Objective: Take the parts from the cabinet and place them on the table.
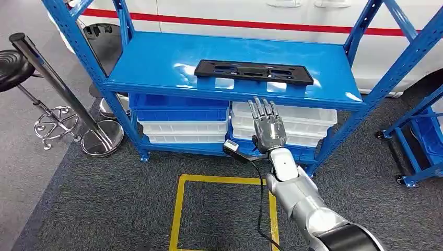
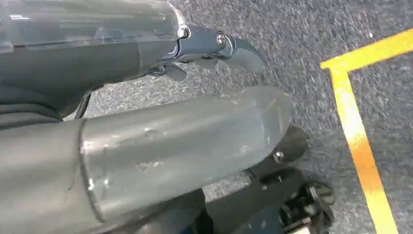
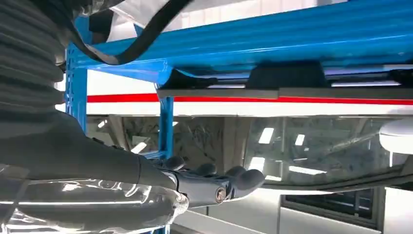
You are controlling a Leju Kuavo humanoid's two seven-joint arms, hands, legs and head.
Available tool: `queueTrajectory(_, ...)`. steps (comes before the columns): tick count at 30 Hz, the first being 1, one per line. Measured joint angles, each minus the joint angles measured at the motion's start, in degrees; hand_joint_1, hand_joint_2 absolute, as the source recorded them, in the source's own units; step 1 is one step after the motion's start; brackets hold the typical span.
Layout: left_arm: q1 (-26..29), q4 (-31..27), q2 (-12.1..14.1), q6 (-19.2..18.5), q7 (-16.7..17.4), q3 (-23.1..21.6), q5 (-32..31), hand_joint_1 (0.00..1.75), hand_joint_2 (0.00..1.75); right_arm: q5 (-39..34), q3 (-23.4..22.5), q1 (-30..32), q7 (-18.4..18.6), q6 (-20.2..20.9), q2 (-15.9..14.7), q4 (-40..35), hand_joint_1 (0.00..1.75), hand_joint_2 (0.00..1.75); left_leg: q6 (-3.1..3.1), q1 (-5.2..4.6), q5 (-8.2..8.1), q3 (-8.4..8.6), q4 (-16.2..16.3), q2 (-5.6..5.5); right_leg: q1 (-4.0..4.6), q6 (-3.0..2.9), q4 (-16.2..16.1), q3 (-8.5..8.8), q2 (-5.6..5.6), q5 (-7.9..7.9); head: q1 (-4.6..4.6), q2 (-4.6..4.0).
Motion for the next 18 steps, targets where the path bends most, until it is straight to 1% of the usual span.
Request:
queueTrajectory(1, -0.04, 0.0, -0.02, 0.0, 0.0, 0.0, -0.02, 0.0, 0.0, -0.02, -0.22, 0.02, 0.02, -0.02, 0.0, -0.11, 0.0, 1.75, 0.28, 0.13, 0.21, 0.22, -0.33, 0.05, -0.34, 0.25, 0.79, -0.15, -0.04, -0.64, 0.02, -0.02)
queueTrajectory(2, -0.13, 0.0, -0.02, 0.0, 0.0, -0.02, -0.07, 0.0, 0.0, -0.02, -0.39, -0.1, 0.02, -0.02, 0.0, -0.11, 0.0, 1.75, 0.45, 0.13, 0.25, 0.27, -0.41, 0.07, -0.35, 0.52, 2.88, -1.2, -0.08, -2.17, 0.02, 0.0)
queueTrajectory(3, -0.16, 0.0, -0.02, 0.0, -0.02, -0.02, -0.11, 0.0, 0.0, -0.02, -0.57, -0.1, 0.02, -0.02, 0.0, -0.11, 0.0, 1.75, 0.8, 0.12, 0.2, 0.26, -0.4, 0.16, -0.43, 0.73, 7.36, -3.37, -0.07, -4.64, 0.02, 0.0)
queueTrajectory(4, -0.15, 0.0, -0.02, 0.0, -0.02, -0.02, -0.13, 0.0, 0.0, 0.0, -0.64, 0.14, 0.02, 0.0, 0.0, -0.11, 0.0, 1.75, 0.86, 0.11, 0.15, 0.28, -0.38, 0.18, -0.49, 0.91, 12.24, -5.78, -0.07, -6.67, 0.0, 0.0)
queueTrajectory(5, -0.12, 0.0, -0.02, 0.0, -0.02, -0.02, -0.13, 0.0, 0.0, 0.0, -0.64, 0.41, 0.02, 0.0, 0.0, -0.11, 0.0, 1.75, 0.93, 0.11, 0.09, 0.28, -0.37, 0.18, -0.53, 1.04, 15.71, -7.68, -0.08, -7.63, 0.02, 0.0)
queueTrajectory(6, -0.08, 0.0, -0.02, 0.0, -0.02, -0.02, -0.13, 0.0, 0.0, 0.0, -0.66, 0.69, 0.02, 0.0, 0.0, -0.11, 0.0, 1.75, 0.95, 0.12, 0.04, 0.3, -0.34, 0.15, -0.62, 1.09, 17.43, -8.82, -0.09, -7.39, 0.02, 0.0)
queueTrajectory(7, -0.06, 0.0, -0.02, 0.0, -0.02, -0.02, -0.13, 0.0, 0.0, 0.0, -0.68, 0.83, 0.02, 0.0, 0.0, -0.11, 0.0, 1.75, 0.91, 0.12, -0.06, 0.39, -0.31, 0.08, -0.72, 1.1, 16.16, -8.52, -0.11, -5.77, 0.02, 0.0)
queueTrajectory(8, -0.06, 0.0, -0.02, 0.0, -0.02, -0.02, -0.13, 0.0, 0.0, 0.0, -0.68, 0.81, 0.02, 0.0, 0.0, -0.11, 0.0, 1.75, 0.79, 0.12, -0.22, 0.51, -0.18, 0.02, -0.77, 1.03, 12.64, -7.05, -0.12, -3.2, 0.02, 0.0)
queueTrajectory(9, -0.07, 0.0, -0.04, 0.0, -0.02, -0.02, -0.13, 0.0, 0.0, 0.0, -0.75, 0.69, 0.02, 0.0, 0.0, -0.11, 0.0, 1.75, 0.65, 0.13, -0.48, 0.71, -0.01, -0.02, -0.77, 0.88, 7.69, -4.71, -0.12, -0.39, 0.02, 0.0)
queueTrajectory(10, -0.08, 0.0, -0.04, 0.0, -0.02, -0.04, -0.13, 0.0, 0.0, 0.0, -0.83, 0.62, 0.02, 0.0, 0.0, -0.11, 0.0, 1.75, 0.4, 0.13, -0.78, 0.92, 0.13, -0.04, -0.74, 0.6, 3.06, -2.43, -0.15, 1.81, 0.02, 0.0)
queueTrajectory(11, -0.09, 0.0, -0.04, 0.0, -0.02, -0.07, -0.13, 0.0, 0.0, 0.0, -0.92, 0.56, 0.02, 0.0, 0.0, -0.11, 0.0, 1.75, 0.0, -0.25, -1.09, 0.85, 0.32, -0.06, -0.36, 0.37, 1.17, -1.33, -0.14, 1.02, 0.02, -0.02)
queueTrajectory(12, -0.2, 0.0, -0.04, 0.0, -0.02, -0.07, -0.15, 0.0, 0.0, 0.0, -0.99, 0.54, 0.0, 0.0, 0.02, -0.13, 0.0, 1.75, -0.31, -0.26, -1.22, 0.76, 0.45, -0.05, -0.3, 0.1, 0.42, -1.22, -0.08, 0.76, -0.02, -0.02)
queueTrajectory(13, -0.21, 0.0, -0.04, 0.0, -0.04, -0.07, -0.15, 0.0, 0.0, 0.0, -1.01, 0.64, -0.02, -0.02, 0.09, -0.15, 0.0, 1.75, -0.54, -0.19, -1.24, 0.88, 0.23, -0.03, -0.11, -0.07, 0.44, -1.29, -0.04, 0.65, 0.0, -0.02)
queueTrajectory(14, -0.2, 0.0, -0.07, 0.0, -0.11, -0.09, -0.15, 0.0, 0.0, 0.0, -1.03, 0.72, -0.09, 0.0, 0.07, -0.15, 0.0, 1.75, -0.92, -0.14, -1.31, 1.1, -0.11, -0.01, 0.02, -0.47, 0.48, -1.19, -0.01, 0.41, 0.0, 0.0)
queueTrajectory(15, -0.21, 0.0, -0.07, 0.0, -0.15, -0.15, -0.17, 0.0, 0.0, 0.0, -1.2, 0.68, -0.09, 0.0, -0.02, -0.17, 0.0, 1.75, -1.41, -0.21, -1.58, 1.36, -0.16, 0.01, -0.3, -0.95, 0.02, -0.87, 0.07, 0.49, 0.0, -0.02)
queueTrajectory(16, -0.16, 0.0, -0.02, 0.0, -0.15, -0.2, -0.17, 0.0, 0.0, 0.0, -1.25, 0.73, -0.09, -0.02, 0.07, -0.31, 0.0, 1.75, -1.62, -0.01, -1.99, 1.29, 0.26, 0.17, -0.62, -1.32, -0.45, -0.24, -0.06, 0.57, 0.0, 0.0)
queueTrajectory(17, -0.16, 0.0, -0.02, 0.0, -0.2, -0.24, -0.24, 0.0, 0.0, 0.0, -1.25, 0.63, -0.13, -0.02, 0.11, -0.35, 0.0, 1.75, -1.85, -0.05, -2.93, 0.67, 2.11, 0.27, -0.6, -1.68, -0.63, 0.15, 0.0, 0.4, 0.0, 0.0)
queueTrajectory(18, -0.24, 0.0, -0.02, 0.02, -0.26, -0.33, -0.33, 0.0, 0.0, 0.0, -1.27, 0.56, -0.18, -0.02, 0.15, -0.4, 0.0, 1.75, -2.01, -0.02, -5.0, -1.46, 6.4, 0.25, -0.55, -2.05, -0.62, 0.41, -0.04, 0.17, -0.02, -0.02)
